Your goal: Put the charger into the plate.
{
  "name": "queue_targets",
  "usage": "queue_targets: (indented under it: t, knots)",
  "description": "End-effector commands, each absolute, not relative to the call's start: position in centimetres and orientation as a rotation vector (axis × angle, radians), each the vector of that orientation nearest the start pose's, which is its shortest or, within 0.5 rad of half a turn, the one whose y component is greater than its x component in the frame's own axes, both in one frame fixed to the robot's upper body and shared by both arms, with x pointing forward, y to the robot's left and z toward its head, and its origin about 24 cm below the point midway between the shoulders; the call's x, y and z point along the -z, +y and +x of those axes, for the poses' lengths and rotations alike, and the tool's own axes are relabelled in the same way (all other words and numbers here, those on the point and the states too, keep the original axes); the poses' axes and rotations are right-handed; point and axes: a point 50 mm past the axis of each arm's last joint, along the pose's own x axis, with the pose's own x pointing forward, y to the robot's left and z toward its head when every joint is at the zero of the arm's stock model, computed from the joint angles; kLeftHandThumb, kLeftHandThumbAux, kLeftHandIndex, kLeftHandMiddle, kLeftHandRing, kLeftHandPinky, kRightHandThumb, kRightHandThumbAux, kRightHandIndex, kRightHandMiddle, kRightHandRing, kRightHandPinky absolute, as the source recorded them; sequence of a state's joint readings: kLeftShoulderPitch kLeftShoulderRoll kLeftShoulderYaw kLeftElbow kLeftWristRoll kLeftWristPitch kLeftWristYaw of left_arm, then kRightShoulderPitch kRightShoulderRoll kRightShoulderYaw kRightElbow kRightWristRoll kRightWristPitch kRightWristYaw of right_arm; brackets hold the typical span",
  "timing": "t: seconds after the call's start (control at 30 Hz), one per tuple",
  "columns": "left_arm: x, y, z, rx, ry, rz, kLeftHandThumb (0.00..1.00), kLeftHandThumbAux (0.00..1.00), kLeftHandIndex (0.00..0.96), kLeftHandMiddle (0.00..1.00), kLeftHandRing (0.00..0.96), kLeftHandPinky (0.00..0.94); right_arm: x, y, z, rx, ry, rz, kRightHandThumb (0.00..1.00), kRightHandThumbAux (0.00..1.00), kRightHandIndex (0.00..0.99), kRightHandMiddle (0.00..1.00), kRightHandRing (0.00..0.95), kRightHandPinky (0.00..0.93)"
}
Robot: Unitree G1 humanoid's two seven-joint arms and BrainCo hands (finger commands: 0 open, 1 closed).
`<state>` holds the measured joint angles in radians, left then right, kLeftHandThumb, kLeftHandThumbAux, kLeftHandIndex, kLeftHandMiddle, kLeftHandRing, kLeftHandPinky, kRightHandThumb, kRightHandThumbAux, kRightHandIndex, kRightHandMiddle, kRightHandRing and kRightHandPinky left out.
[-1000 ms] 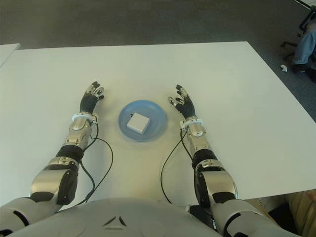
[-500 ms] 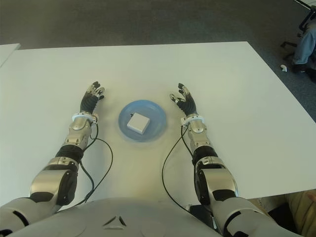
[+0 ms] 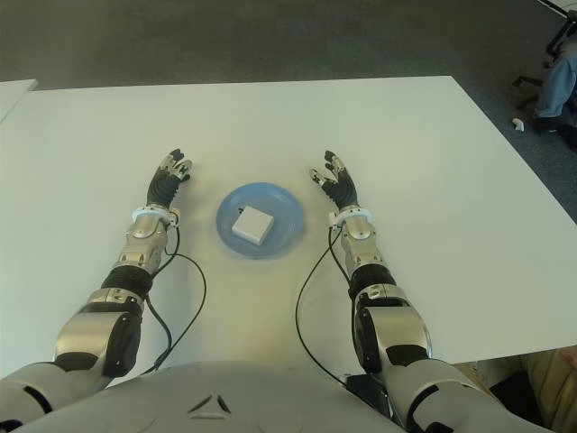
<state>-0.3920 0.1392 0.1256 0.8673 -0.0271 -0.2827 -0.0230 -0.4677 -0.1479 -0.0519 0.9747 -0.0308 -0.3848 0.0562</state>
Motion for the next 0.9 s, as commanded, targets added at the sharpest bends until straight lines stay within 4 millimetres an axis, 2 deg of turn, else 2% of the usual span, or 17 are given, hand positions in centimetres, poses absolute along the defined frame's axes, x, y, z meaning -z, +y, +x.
queue_targets:
  t: [0.03,0.9]
  knots:
    - [3.58,18.92,29.07,-0.055,0.297,0.075,0.215,0.474,0.000,0.000,0.000,0.000,3.63,-17.20,29.93,-0.088,0.293,-0.136,0.045,0.655,0.000,0.000,0.000,0.008]
    - [3.42,18.65,28.90,-0.051,0.275,0.082,0.227,0.468,0.000,0.000,0.000,0.000,3.67,-17.23,29.99,-0.092,0.304,-0.125,0.026,0.651,0.000,0.000,0.000,0.004]
